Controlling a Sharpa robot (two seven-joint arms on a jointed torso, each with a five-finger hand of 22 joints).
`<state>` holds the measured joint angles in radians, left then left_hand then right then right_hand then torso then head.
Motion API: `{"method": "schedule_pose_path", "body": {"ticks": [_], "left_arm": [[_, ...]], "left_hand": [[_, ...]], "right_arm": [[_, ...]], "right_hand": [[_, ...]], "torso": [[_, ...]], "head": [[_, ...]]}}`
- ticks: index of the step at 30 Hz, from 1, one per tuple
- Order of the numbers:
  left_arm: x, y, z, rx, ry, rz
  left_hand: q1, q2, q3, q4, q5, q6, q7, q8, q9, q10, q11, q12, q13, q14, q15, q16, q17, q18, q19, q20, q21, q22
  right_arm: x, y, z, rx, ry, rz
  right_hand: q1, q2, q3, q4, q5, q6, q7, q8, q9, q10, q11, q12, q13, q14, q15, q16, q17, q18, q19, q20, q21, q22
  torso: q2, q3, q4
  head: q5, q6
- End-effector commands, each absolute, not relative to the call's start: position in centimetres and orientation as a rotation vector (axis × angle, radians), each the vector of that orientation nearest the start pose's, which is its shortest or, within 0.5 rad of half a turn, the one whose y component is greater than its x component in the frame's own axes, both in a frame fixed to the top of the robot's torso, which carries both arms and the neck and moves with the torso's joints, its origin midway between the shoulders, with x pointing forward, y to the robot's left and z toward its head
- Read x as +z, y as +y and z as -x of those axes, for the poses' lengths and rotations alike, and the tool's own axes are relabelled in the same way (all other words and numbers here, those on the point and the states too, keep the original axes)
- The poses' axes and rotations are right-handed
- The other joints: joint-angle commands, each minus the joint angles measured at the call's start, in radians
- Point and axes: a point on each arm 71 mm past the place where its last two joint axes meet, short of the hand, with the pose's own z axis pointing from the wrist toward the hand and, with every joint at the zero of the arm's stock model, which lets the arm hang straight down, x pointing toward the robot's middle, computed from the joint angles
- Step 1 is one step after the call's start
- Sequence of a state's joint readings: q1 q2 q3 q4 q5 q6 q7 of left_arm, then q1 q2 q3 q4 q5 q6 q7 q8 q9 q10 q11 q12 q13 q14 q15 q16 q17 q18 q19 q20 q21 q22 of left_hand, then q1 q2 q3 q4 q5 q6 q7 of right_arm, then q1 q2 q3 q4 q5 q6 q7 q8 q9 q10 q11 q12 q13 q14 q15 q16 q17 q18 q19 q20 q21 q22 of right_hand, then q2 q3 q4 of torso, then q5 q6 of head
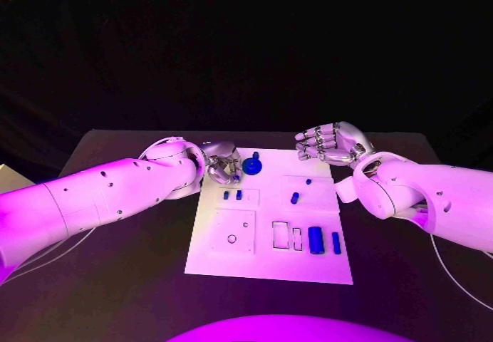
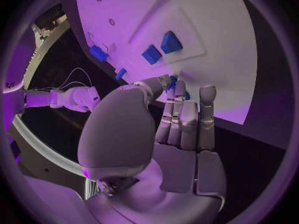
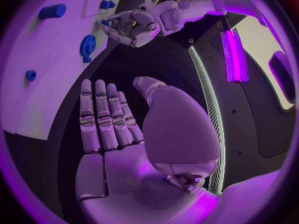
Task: Assemble the parts on the task board
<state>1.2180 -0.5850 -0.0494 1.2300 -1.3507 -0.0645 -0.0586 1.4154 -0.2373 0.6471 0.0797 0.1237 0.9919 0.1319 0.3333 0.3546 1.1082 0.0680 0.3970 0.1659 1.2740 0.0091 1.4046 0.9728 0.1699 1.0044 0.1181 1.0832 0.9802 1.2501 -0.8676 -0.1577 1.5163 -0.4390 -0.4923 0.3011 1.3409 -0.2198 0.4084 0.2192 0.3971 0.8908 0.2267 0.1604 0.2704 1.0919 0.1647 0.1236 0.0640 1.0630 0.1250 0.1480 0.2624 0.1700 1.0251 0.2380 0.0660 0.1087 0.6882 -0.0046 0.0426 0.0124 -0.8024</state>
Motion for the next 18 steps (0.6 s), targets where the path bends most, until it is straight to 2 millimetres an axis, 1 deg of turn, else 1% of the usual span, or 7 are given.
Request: {"method": "schedule_pose_path", "body": {"ticks": [1, 11, 18], "left_arm": [[-21.33, 14.37, -52.89, -0.681, 1.938, -0.222], [-21.69, 14.55, -52.84, -0.651, 1.968, -0.240], [-21.72, 14.59, -52.83, -0.650, 1.970, -0.242]], "left_hand": [[0.009, -0.004, -0.001, -0.006, -0.003, 0.007, 0.003, -0.007, 0.001, 0.007, 0.003, -0.007, -0.001, 0.007, 0.001, 0.005, -0.001, -0.011, 0.007, 0.000, 0.007, 0.002], [0.010, -0.004, -0.001, -0.008, -0.004, 0.007, 0.003, -0.008, 0.001, 0.008, 0.003, -0.009, -0.001, 0.007, 0.001, 0.005, -0.001, -0.011, 0.006, 0.000, 0.006, 0.001], [0.011, -0.004, -0.001, -0.010, -0.004, 0.008, 0.003, -0.009, 0.001, 0.010, 0.003, -0.009, 0.000, 0.007, 0.001, 0.005, -0.002, -0.011, 0.005, 0.000, 0.006, 0.001]], "right_arm": [[-19.07, -22.49, -48.40, 1.195, 1.521, -0.671], [-19.08, -22.50, -48.41, 1.196, 1.521, -0.671], [-19.08, -22.52, -48.42, 1.195, 1.520, -0.671]], "right_hand": [[-0.002, 0.004, 0.001, -0.006, 0.006, 0.008, 0.004, -0.005, -0.001, 0.006, 0.002, -0.007, 0.000, 0.006, 0.000, -0.005, -0.001, 0.014, 0.006, -0.003, 0.005, -0.001], [-0.002, 0.004, 0.001, -0.006, 0.006, 0.008, 0.004, -0.005, -0.001, 0.006, 0.002, -0.007, 0.000, 0.006, 0.000, -0.005, -0.001, 0.014, 0.006, -0.003, 0.005, -0.001], [-0.002, 0.004, 0.001, -0.006, 0.006, 0.008, 0.004, -0.005, -0.001, 0.006, 0.002, -0.007, 0.000, 0.006, 0.000, -0.005, -0.001, 0.014, 0.006, -0.003, 0.005, -0.001]], "torso": [[0.000, -0.0002, 0.0004], [-0.001, -0.0005, 0.0004], [0.000, -0.0001, 0.0008]], "head": [[0.000, -0.001], [0.000, -0.002], [0.000, -0.002]]}}
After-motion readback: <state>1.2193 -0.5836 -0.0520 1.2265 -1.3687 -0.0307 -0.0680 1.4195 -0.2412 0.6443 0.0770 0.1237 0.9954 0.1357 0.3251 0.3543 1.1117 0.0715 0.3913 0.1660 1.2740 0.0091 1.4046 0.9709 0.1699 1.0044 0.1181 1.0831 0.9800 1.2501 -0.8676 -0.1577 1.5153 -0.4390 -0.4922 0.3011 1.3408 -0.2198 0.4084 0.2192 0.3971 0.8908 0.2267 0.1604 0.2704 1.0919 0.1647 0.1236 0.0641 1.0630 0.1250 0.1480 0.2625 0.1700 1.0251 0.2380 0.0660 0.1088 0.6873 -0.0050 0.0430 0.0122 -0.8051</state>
